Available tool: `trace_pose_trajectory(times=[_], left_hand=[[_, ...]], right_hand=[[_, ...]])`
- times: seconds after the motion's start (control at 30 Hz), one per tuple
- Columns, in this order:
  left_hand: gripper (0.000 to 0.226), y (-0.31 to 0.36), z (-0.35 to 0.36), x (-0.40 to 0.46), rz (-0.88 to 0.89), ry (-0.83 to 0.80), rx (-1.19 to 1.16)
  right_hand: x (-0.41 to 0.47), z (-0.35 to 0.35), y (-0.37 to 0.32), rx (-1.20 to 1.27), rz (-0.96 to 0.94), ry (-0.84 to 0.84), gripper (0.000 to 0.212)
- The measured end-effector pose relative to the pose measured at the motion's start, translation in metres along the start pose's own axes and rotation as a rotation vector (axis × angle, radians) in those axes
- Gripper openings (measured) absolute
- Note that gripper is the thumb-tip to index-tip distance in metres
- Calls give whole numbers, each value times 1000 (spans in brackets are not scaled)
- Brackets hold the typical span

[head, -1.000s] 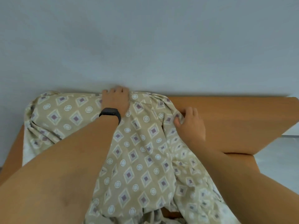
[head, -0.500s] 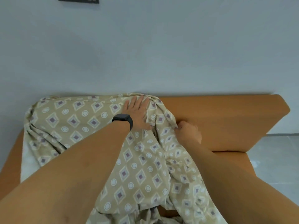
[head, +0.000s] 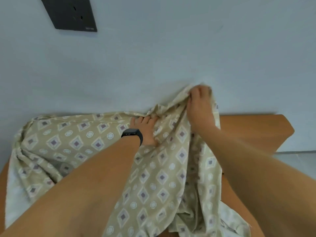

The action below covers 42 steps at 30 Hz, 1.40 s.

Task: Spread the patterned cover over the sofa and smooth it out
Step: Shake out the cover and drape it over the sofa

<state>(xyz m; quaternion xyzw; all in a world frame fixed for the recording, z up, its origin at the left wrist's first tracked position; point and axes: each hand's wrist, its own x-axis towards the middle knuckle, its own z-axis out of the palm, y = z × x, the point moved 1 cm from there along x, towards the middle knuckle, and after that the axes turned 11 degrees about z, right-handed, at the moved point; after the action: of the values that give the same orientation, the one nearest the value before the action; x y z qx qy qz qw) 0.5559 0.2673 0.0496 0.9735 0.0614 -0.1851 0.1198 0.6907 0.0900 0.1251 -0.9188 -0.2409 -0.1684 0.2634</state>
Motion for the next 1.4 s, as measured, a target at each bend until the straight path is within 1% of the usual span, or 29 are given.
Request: trace_pose_trajectory(times=[0.03,0.07,0.13,0.2,0.23,0.27,0.33,0.4,0.47,0.63,0.8,0.97,1.0,1.03,1.1,1.17,1.2,1.23,1.3,1.37,1.4], left_hand=[[128,-3,3,-2,-16,16,17],[130,-5,4,-1,-26,38,24],[133,-8,8,3,-22,76,13],[132,-10,9,6,3,89,4],[132,-11,10,7,21,101,16],[132,-13,9,8,39,110,29],[135,-16,5,9,70,105,36],[139,-19,0,14,102,64,7],[139,-22,-5,17,120,42,-16],[131,-24,-10,21,152,35,-36],[125,-28,-6,26,186,56,-20],[124,-29,-3,29,199,88,-30],[124,-27,-2,28,191,83,-37],[123,-28,-2,27,180,81,-40],[123,-27,-3,25,179,106,4],[120,-20,-5,21,211,176,162],[118,-17,-5,19,236,203,251],[115,-12,-3,18,270,214,325],[106,9,0,19,380,204,419],[95,46,4,27,502,221,379],[92,71,6,35,562,251,337]], right_hand=[[-12,11,13,-54,-26,-80,27],[-24,17,27,-73,-3,-153,36],[-46,22,51,-26,148,-198,44],[-64,25,67,26,281,-198,36],[-70,28,73,35,294,-216,30],[-73,30,77,24,295,-252,29],[-74,37,79,-49,254,-350,42],[-68,44,80,-180,166,-428,55],[-56,49,78,-273,130,-464,60],[-25,63,76,-341,123,-470,54],[3,76,71,-428,228,-615,57],[11,78,68,-393,300,-696,58],[9,75,67,-391,297,-689,57],[4,74,66,-378,263,-641,55],[-17,66,71,-247,161,-471,46],[-45,56,88,-136,71,-359,37],[-59,49,100,-133,70,-326,36],[-73,42,112,-150,126,-312,38],[-96,20,129,-229,316,-275,41],[-111,4,143,-275,457,-238,45],[-116,-2,150,-249,514,-229,50]])
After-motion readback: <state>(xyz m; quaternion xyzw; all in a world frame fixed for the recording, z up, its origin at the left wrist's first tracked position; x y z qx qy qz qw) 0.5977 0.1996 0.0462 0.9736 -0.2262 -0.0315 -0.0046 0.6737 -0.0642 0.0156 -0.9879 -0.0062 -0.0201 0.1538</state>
